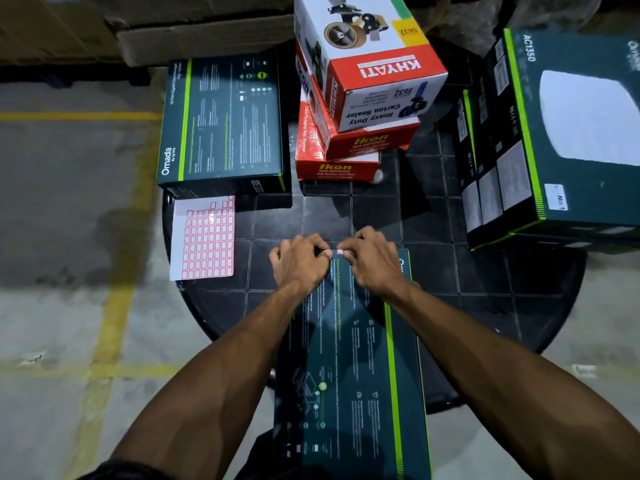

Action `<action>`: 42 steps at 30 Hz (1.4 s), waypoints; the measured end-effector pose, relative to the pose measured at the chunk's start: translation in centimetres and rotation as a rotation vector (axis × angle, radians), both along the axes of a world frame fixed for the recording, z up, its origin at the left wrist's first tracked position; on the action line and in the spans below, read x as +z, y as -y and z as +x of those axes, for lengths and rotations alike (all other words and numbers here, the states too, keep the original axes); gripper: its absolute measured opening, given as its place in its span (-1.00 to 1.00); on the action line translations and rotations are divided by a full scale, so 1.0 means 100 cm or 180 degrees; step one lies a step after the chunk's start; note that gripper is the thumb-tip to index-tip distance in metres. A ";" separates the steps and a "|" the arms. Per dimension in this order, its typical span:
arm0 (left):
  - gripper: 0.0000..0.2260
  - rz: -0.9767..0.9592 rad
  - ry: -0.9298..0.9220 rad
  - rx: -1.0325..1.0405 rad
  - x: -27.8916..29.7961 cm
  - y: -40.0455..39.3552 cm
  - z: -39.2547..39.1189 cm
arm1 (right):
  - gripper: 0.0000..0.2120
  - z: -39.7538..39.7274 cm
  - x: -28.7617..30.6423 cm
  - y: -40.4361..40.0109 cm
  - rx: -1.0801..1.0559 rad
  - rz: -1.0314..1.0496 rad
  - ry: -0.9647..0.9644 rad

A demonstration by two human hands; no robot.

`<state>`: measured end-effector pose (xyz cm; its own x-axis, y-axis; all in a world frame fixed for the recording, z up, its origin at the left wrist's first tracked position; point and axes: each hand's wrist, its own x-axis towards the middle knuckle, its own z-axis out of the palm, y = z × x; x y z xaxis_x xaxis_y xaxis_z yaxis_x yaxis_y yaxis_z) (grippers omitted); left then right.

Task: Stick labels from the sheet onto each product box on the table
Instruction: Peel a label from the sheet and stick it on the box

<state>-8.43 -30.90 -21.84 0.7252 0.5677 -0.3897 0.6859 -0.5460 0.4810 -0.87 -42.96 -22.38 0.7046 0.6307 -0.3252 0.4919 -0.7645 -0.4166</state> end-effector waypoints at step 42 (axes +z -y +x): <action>-0.80 0.0138 0.0228 -0.1689 -0.010 -0.010 0.001 | -0.44 -0.049 -0.001 0.049 0.0323 -0.0785 0.0439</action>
<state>-8.36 -29.91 -22.86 0.9408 0.1304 -0.3130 0.2766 -0.8291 0.4859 -5.74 -47.84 -22.43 0.6902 0.6141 -0.3828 0.6102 -0.7782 -0.1484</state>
